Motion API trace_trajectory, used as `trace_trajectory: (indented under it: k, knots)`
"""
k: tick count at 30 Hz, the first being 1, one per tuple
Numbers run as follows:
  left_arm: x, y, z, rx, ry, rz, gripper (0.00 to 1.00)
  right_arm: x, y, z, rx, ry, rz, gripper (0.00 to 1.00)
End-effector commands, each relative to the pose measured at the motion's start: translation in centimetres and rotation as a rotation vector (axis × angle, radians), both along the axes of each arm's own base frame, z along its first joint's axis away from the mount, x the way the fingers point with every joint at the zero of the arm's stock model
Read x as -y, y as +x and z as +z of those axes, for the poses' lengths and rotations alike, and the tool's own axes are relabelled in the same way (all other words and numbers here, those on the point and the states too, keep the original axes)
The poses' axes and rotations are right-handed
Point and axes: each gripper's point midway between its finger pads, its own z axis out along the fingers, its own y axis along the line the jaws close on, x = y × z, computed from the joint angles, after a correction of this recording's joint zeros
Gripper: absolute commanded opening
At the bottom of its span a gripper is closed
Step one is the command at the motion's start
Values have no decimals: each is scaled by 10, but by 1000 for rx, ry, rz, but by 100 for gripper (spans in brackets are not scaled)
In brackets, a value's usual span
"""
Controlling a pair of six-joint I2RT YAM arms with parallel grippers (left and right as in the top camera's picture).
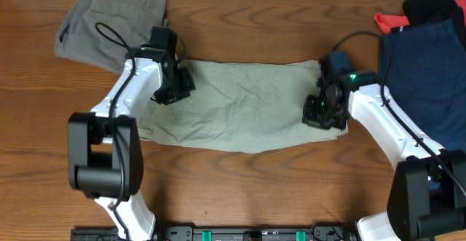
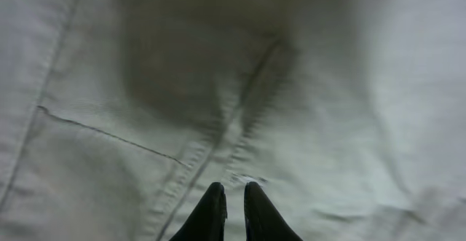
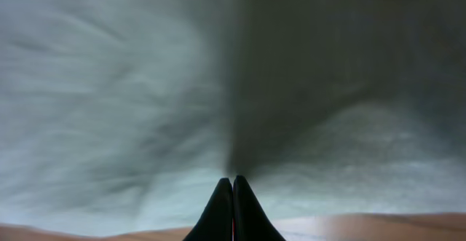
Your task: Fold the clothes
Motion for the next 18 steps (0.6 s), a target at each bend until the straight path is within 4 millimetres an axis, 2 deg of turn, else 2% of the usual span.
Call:
trace_trajectory:
  k: [1, 3, 5, 8, 13, 18]
  knots:
    - [-9, -13, -24, -83, 24, -9, 12, 15, -13, -21, -46, -7, -81, 3]
    - [-22, -19, -37, -134, 67, 45, 6, 24, -16, -33, -49, -7, -123, 4]
    - [-38, -26, -45, -179, 120, 115, 6, 34, -20, -43, -59, -6, -177, 1]
    - [-56, -30, -47, -200, 168, 146, 6, 50, -24, -49, -71, -15, -229, 1]
    - [-83, -38, -45, -229, 232, 190, 6, 76, -26, -51, -81, -66, -297, 1]
    - [-92, -42, -38, -239, 228, 216, 6, 83, -27, -42, -106, -67, -362, 1]
